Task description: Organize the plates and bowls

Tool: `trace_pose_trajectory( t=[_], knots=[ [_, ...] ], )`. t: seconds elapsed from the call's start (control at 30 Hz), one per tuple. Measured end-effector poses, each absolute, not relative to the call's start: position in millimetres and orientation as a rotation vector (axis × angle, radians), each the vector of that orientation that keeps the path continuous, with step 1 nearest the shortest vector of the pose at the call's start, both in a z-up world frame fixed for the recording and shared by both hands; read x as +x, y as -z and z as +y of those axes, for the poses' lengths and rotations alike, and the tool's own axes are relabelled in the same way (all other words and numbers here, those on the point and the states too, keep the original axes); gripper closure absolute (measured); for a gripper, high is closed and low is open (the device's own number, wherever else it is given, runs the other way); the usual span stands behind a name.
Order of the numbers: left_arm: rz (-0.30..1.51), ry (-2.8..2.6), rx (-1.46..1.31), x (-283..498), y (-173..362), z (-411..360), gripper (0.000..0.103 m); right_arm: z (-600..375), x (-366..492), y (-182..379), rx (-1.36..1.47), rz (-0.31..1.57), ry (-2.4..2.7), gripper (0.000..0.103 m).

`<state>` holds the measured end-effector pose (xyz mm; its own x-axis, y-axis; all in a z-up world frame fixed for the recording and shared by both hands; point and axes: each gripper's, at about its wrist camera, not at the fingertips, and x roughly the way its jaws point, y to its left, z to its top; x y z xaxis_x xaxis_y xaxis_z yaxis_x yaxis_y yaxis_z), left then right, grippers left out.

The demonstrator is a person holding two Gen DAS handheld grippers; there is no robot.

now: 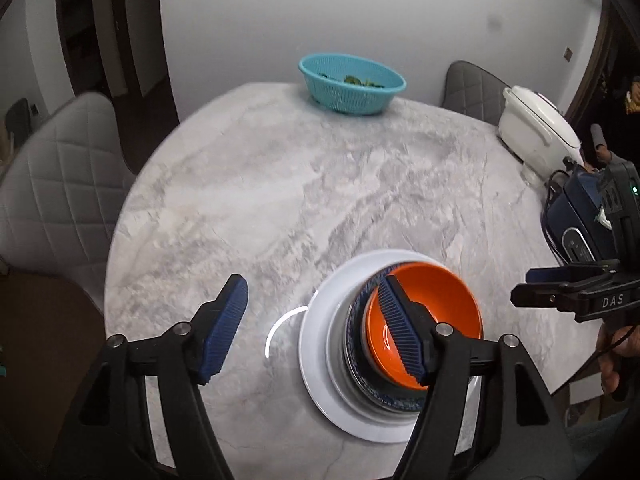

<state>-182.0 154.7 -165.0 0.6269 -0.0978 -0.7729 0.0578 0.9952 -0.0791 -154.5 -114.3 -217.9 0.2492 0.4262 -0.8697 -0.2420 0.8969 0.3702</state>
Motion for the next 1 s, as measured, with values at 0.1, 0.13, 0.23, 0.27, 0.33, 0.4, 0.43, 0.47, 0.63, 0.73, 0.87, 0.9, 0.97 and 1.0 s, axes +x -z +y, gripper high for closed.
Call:
trace_pose_trajectory(
  t=[0.1,0.13,0.23,0.27,0.33,0.4,0.43,0.47,0.63,0.73,0.87,0.9,0.97,1.0],
  knots=[
    [0.786,0.063,-0.043,-191,135,152,0.036,-117,-160,199,0.163,1.179,-0.43,0.019],
    [0.765,0.059,-0.05,-194,125,150,0.036,-117,-163,192,0.161,1.159,-0.422,0.019],
    [0.746,0.018,-0.132,-205,100,148,0.036,-113,-174,168,0.131,1.065,-0.392,0.019],
    [0.737,0.025,-0.173,-209,93,148,0.036,-112,-179,158,0.109,1.017,-0.38,0.019],
    [0.725,0.049,-0.281,-215,82,151,0.035,-109,-190,138,0.052,0.913,-0.354,0.019],
    [0.7,0.051,-0.363,-223,75,154,0.034,-106,-203,120,-0.006,0.791,-0.338,0.018],
    [0.7,0.03,-0.349,-225,72,152,0.03,-106,-209,112,-0.025,0.736,-0.338,0.016],
    [0.721,-0.017,-0.278,-225,70,145,0.029,-107,-216,105,-0.039,0.679,-0.343,0.011],
    [0.741,-0.175,-0.093,-246,61,112,0.029,-113,-241,80,-0.09,0.488,-0.366,0.0],
    [0.674,-0.23,-0.114,-271,46,101,0.029,-120,-253,71,-0.111,0.446,-0.395,0.0],
    [0.605,-0.252,-0.037,-307,35,65,0.025,-134,-276,57,-0.114,0.383,-0.428,0.0],
    [0.647,-0.211,-0.036,-309,36,56,0.025,-137,-283,54,-0.122,0.36,-0.427,0.0],
    [0.701,-0.175,-0.025,-319,39,37,0.025,-141,-291,47,-0.129,0.333,-0.425,0.0],
    [0.717,-0.176,-0.009,-322,43,28,0.025,-143,-293,44,-0.121,0.332,-0.428,0.0]
  ],
)
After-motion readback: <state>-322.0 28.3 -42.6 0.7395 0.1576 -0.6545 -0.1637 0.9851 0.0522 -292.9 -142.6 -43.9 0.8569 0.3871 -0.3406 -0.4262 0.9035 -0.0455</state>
